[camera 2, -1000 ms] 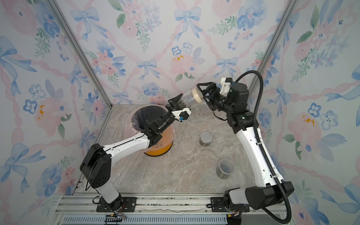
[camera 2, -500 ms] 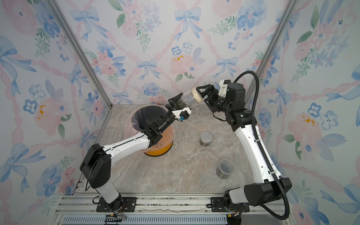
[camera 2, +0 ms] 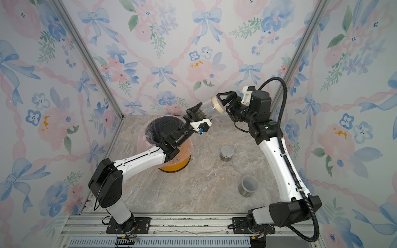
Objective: Empty moldy tea leaves from jars
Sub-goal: Unscrew the lid from the jar.
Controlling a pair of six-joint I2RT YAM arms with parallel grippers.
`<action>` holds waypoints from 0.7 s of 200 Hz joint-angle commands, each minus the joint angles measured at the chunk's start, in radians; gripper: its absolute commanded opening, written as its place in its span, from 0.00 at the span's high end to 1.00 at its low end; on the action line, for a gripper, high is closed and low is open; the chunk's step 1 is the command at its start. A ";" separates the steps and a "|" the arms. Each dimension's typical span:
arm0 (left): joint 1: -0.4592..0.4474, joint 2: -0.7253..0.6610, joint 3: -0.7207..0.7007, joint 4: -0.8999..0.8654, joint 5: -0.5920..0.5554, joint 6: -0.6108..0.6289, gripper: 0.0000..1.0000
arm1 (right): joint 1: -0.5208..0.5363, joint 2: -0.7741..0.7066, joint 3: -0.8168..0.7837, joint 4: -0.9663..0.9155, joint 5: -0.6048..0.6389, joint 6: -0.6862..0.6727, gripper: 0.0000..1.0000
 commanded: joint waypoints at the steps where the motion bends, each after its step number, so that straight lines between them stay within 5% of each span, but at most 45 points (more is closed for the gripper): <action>1: -0.008 0.003 0.047 0.090 0.003 -0.004 0.78 | 0.001 0.002 0.015 0.045 0.001 0.020 0.03; 140: -0.013 0.014 0.061 0.078 0.001 0.004 0.78 | 0.034 0.021 0.067 -0.104 0.028 -0.101 0.01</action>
